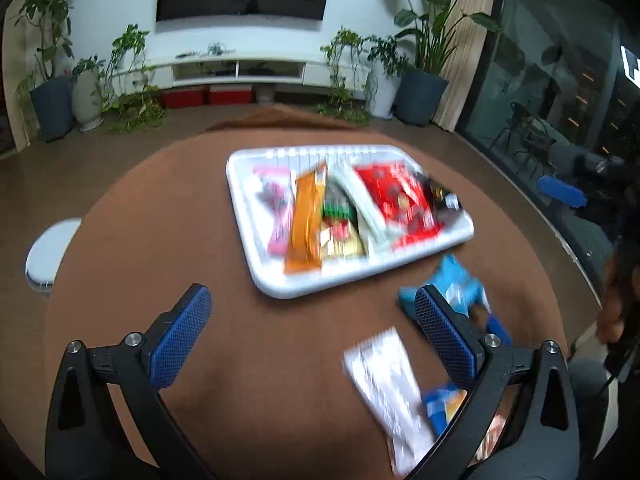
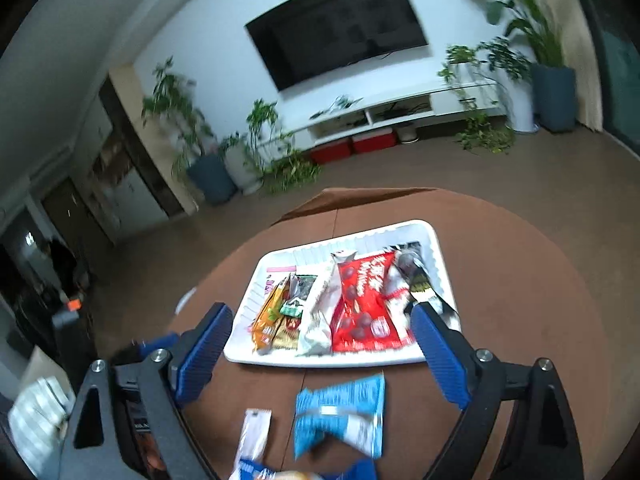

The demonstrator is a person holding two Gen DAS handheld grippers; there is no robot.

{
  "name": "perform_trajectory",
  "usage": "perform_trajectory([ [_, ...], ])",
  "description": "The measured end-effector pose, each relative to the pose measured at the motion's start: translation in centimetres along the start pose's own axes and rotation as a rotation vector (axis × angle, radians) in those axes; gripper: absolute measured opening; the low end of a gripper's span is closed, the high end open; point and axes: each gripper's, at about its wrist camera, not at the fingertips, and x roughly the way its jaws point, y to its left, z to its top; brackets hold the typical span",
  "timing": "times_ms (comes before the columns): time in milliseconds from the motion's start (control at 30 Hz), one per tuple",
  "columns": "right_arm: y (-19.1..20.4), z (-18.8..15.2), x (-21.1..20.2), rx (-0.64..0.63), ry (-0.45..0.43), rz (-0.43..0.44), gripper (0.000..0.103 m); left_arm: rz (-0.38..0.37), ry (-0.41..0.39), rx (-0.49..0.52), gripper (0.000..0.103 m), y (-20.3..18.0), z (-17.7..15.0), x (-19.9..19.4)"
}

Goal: Organize snacks
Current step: 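Withdraw both tools from the tray toward the remaining snacks, then grasp the white sachet with the left gripper while the right gripper grasps the blue-white cake packet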

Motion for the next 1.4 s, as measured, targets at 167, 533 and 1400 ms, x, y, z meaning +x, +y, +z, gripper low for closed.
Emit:
perform_trajectory([
  [167,-0.3,-5.0,-3.6,0.038,0.016,0.000,0.093,-0.015,0.047,-0.165,0.103,1.0,-4.4,-2.5],
  [533,-0.3,-16.1,-6.6,0.116,0.119,-0.015,0.093,-0.043,0.115,-0.157,0.103,-1.3,-10.0,-4.6],
  [1400,1.3,-19.0,-6.5,0.062,0.155,0.014,0.093,0.062,0.320,-0.027,0.102,-4.1,-3.9,6.1],
])
